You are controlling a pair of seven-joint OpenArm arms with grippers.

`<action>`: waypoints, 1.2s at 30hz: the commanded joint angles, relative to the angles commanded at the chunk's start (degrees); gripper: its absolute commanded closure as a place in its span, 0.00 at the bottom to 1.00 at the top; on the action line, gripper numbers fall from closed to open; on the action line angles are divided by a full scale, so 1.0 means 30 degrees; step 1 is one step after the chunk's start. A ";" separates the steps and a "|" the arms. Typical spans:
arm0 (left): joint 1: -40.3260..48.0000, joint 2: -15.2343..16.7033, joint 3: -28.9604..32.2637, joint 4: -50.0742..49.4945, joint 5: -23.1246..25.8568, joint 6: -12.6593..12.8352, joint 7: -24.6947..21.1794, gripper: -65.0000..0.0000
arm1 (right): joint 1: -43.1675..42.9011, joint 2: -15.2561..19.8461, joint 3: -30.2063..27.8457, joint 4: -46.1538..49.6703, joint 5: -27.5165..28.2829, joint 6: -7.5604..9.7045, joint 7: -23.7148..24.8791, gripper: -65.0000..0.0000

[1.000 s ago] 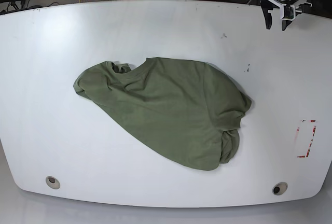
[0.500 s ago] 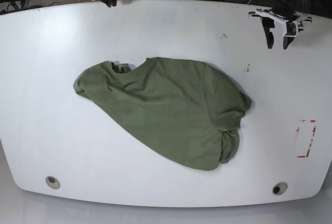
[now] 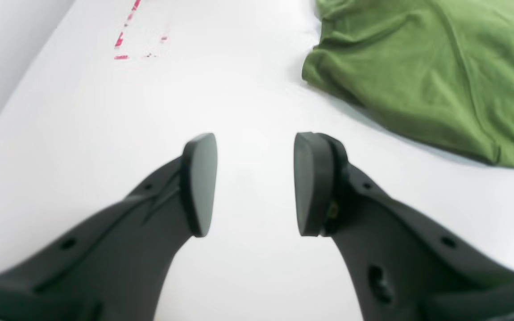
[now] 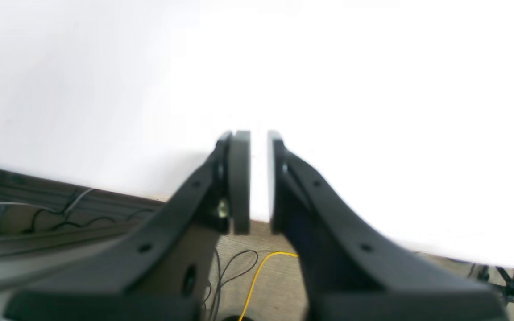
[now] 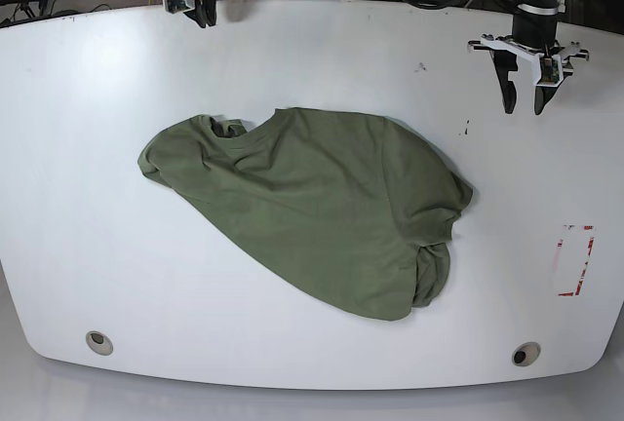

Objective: Fold the T-shirt properly
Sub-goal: 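Lower both open grippers toward the green T-shirt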

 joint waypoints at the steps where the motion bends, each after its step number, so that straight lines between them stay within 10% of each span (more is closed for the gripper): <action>1: -0.0049 0.0011 0.0028 -0.0043 0.0008 0.0005 -0.0130 0.62 | 0.0075 0.0030 0.0000 0.0108 0.0110 -0.0036 0.0003 0.91; 13: -0.0176 0.0037 -0.0021 0.0039 0.0074 -0.0016 -0.0201 0.61 | 0.1017 0.0041 0.0111 0.0751 0.0287 -0.0015 -0.0059 0.87; 29: -0.1235 -0.0069 0.0056 0.0172 0.0095 -0.0144 0.0530 0.30 | 0.5755 0.0161 -0.0939 0.0114 0.0240 0.0342 -0.3901 0.46; 36: -0.1665 0.0113 0.0078 0.0002 0.0040 -0.0169 0.1214 0.29 | 0.5859 0.0187 -0.0989 -0.0045 0.0161 0.0466 -0.4041 0.49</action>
